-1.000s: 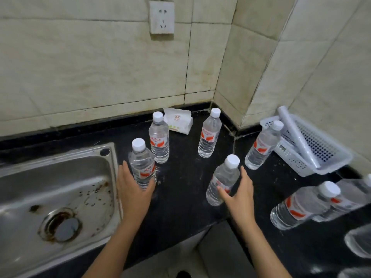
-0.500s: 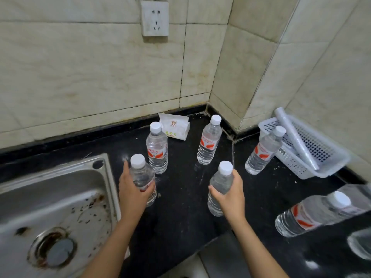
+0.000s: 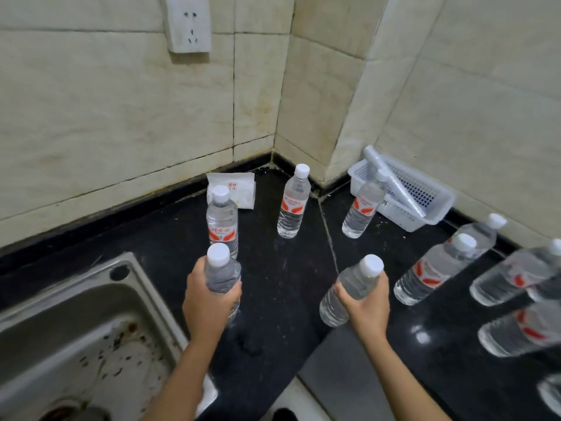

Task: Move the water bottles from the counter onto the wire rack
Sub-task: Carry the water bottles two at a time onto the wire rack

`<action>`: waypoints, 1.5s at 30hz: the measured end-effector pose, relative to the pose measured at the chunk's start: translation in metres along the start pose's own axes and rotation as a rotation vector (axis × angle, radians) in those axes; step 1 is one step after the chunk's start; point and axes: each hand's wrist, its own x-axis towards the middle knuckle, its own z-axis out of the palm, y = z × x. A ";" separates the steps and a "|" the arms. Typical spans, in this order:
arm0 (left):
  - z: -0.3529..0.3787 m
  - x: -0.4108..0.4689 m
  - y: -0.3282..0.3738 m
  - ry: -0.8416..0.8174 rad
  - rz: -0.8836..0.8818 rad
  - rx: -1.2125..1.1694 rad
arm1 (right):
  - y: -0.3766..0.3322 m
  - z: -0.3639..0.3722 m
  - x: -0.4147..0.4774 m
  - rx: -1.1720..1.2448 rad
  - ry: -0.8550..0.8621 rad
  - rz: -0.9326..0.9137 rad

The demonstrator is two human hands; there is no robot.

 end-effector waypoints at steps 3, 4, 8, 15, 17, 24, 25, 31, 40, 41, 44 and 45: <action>0.003 -0.009 -0.001 -0.088 0.034 -0.034 | 0.004 -0.015 -0.026 -0.043 0.028 0.035; 0.004 -0.013 0.001 -0.123 0.032 -0.042 | 0.006 -0.021 -0.035 -0.049 0.048 0.054; 0.015 -0.032 0.015 -0.297 0.004 -0.158 | 0.018 -0.048 -0.070 -0.084 0.120 0.192; 0.047 -0.091 0.049 -0.736 0.096 -0.183 | 0.041 -0.107 -0.125 -0.188 0.324 0.341; 0.056 -0.110 0.058 -0.834 0.129 -0.167 | 0.045 -0.127 -0.137 -0.202 0.397 0.364; 0.085 -0.190 0.081 -1.049 0.235 -0.188 | 0.068 -0.195 -0.188 -0.213 0.585 0.423; 0.088 -0.205 0.084 -1.065 0.244 -0.192 | 0.072 -0.206 -0.198 -0.218 0.610 0.432; 0.104 -0.305 0.098 -1.173 0.334 -0.195 | 0.106 -0.277 -0.254 -0.222 0.723 0.482; 0.120 -0.479 0.116 -1.317 0.360 -0.164 | 0.162 -0.409 -0.338 -0.241 0.824 0.558; 0.123 -0.494 0.117 -1.338 0.361 -0.154 | 0.168 -0.421 -0.347 -0.245 0.837 0.577; 0.139 -0.534 0.126 -1.388 0.401 -0.134 | 0.186 -0.459 -0.365 -0.233 0.901 0.633; 0.146 -0.547 0.129 -1.419 0.416 -0.138 | 0.192 -0.470 -0.370 -0.229 0.921 0.647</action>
